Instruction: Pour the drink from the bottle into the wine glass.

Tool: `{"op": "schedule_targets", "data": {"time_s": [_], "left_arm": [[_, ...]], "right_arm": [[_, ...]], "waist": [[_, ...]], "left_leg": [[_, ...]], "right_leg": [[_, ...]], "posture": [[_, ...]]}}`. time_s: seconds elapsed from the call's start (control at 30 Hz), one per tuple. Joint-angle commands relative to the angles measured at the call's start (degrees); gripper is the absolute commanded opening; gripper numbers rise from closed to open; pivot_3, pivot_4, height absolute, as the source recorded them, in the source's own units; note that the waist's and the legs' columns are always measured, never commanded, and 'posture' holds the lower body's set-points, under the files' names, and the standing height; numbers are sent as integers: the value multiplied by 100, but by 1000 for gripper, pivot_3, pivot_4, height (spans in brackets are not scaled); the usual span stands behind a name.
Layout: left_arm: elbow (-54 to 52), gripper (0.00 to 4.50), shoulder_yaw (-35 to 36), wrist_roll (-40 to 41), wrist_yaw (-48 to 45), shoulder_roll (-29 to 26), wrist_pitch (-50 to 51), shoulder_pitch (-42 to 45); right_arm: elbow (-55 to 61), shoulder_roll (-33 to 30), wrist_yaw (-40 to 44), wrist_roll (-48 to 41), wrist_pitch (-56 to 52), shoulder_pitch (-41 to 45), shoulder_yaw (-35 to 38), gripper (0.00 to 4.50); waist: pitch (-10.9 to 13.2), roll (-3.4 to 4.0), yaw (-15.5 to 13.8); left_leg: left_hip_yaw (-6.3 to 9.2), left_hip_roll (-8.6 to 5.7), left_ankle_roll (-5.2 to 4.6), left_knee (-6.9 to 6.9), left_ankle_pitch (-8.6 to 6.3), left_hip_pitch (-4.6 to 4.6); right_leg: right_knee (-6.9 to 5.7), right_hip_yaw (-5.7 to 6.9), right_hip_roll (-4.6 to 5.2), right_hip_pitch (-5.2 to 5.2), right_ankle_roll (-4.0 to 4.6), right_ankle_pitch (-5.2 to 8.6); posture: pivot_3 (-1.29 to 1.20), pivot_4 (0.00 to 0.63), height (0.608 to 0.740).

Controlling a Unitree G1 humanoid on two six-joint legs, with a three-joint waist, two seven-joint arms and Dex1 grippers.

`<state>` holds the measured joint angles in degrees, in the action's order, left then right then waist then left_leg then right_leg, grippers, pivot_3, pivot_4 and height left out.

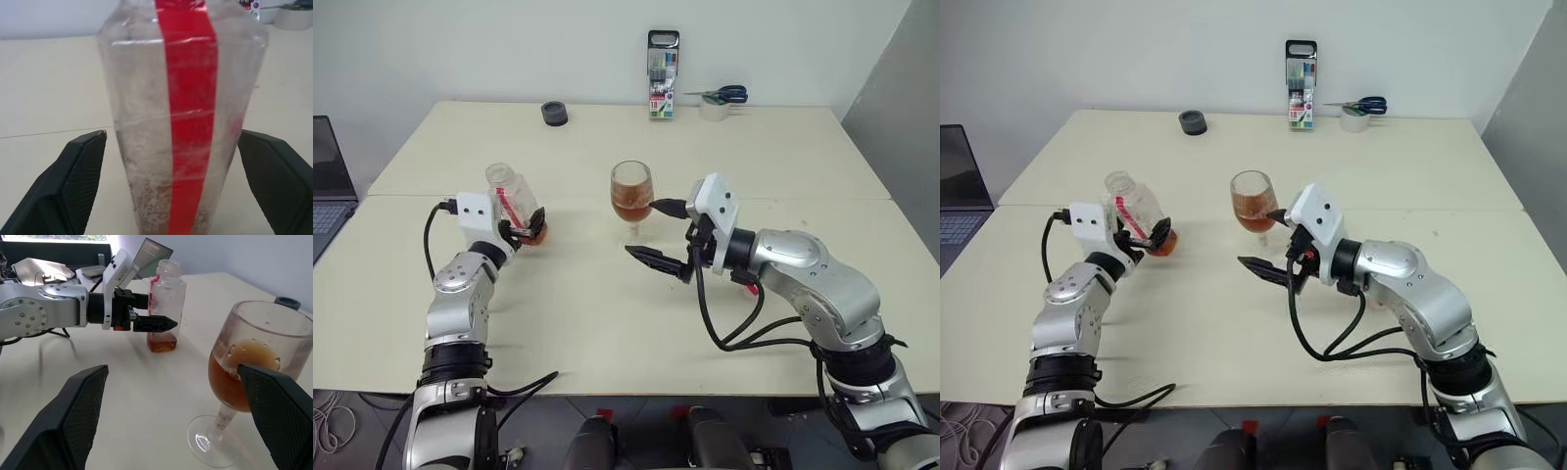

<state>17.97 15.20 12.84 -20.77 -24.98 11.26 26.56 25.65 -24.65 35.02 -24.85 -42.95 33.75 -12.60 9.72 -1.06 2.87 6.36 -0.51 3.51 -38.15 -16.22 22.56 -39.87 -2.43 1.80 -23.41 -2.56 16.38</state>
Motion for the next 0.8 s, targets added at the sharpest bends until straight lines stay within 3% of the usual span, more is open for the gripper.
{"op": "schedule_targets", "data": {"time_s": [0.03,0.33,0.57,0.8], "left_arm": [[-187,4464,-25,-72,0,-72,-159,-82],[-782,4464,97,11,282,-18,323,-634],[-1669,4464,184,-13,540,-38,604,-1450],[-2254,4464,244,267,420,162,346,-1908]], "right_arm": [[85,-83,38,154,199,-162,-15,4500],[-222,-57,-83,563,1137,-1143,246,4500],[-619,749,-893,764,2350,-2310,943,4500],[-756,1345,-1508,1173,3125,-2755,999,4500]], "waist": [[0,0,-1],[-1,-2,0],[-1,-2,-28],[-1,-2,-45]], "left_leg": [[0,0,0,0,0,0],[-4,2,-1,6,-1,-3],[-7,6,-2,10,-1,-8],[-14,7,-1,12,-1,-20]], "right_leg": [[1,0,0,0,0,0],[3,-4,0,1,0,0],[4,-9,-2,3,0,0],[6,-12,-5,12,0,0]], "posture": [[0,150,740],[0,150,740],[0,150,740],[0,150,740]]}}
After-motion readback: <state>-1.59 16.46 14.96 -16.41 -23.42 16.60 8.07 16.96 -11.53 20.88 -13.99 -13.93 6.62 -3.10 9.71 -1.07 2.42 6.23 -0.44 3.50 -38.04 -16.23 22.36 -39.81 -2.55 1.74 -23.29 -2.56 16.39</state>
